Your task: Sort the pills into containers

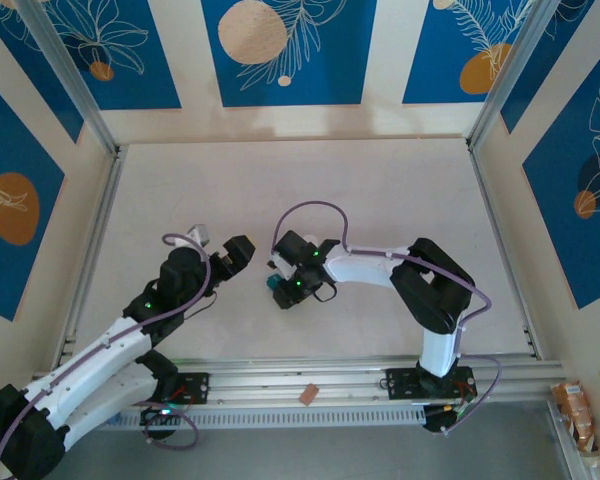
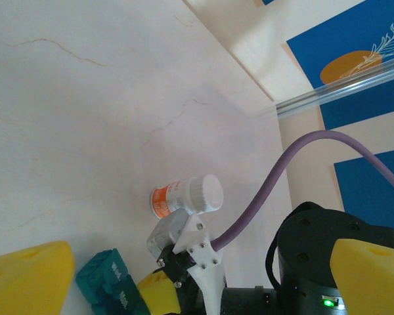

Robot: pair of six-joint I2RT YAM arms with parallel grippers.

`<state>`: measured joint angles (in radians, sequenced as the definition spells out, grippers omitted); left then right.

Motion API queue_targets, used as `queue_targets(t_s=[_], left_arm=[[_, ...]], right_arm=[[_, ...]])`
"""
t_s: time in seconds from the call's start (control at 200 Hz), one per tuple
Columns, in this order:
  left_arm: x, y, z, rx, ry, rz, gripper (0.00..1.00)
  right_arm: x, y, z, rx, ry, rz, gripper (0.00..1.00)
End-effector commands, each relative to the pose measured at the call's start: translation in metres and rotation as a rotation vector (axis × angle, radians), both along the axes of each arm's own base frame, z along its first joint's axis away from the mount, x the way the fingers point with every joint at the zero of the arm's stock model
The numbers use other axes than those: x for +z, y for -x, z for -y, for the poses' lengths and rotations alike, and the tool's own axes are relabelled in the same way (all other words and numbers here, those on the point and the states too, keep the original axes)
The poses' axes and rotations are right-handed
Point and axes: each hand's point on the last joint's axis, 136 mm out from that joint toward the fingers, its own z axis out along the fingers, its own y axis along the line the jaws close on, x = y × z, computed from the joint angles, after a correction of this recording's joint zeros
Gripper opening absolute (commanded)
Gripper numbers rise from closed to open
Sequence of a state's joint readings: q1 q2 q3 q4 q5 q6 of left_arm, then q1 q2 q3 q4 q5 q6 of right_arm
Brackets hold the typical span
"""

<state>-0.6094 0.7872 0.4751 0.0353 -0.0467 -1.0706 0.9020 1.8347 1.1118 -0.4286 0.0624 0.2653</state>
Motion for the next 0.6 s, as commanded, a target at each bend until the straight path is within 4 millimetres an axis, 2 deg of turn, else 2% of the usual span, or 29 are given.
queue_targets(t_s=[0.0,0.065,0.16,0.38,0.595], left_arm=[[-0.005,-0.002,-0.006,0.013,-0.026,0.003,1.00],[-0.005,-0.002,-0.005,0.008,-0.022,0.003,1.00],[-0.004,-0.003,-0.004,0.004,-0.020,0.004,1.00],[-0.005,-0.005,-0.003,-0.012,-0.022,0.002,1.00],[-0.003,-0.008,0.000,-0.034,-0.036,0.002,1.00]], right_arm=[[-0.015,0.006,0.019,-0.018,0.106,-0.014,0.58],[-0.014,0.007,0.025,-0.038,0.134,-0.006,0.64],[-0.013,0.009,0.035,-0.072,0.179,0.007,0.67],[-0.014,0.012,0.070,-0.193,0.308,0.023,0.67],[-0.011,0.007,0.096,-0.294,0.338,0.025,0.67]])
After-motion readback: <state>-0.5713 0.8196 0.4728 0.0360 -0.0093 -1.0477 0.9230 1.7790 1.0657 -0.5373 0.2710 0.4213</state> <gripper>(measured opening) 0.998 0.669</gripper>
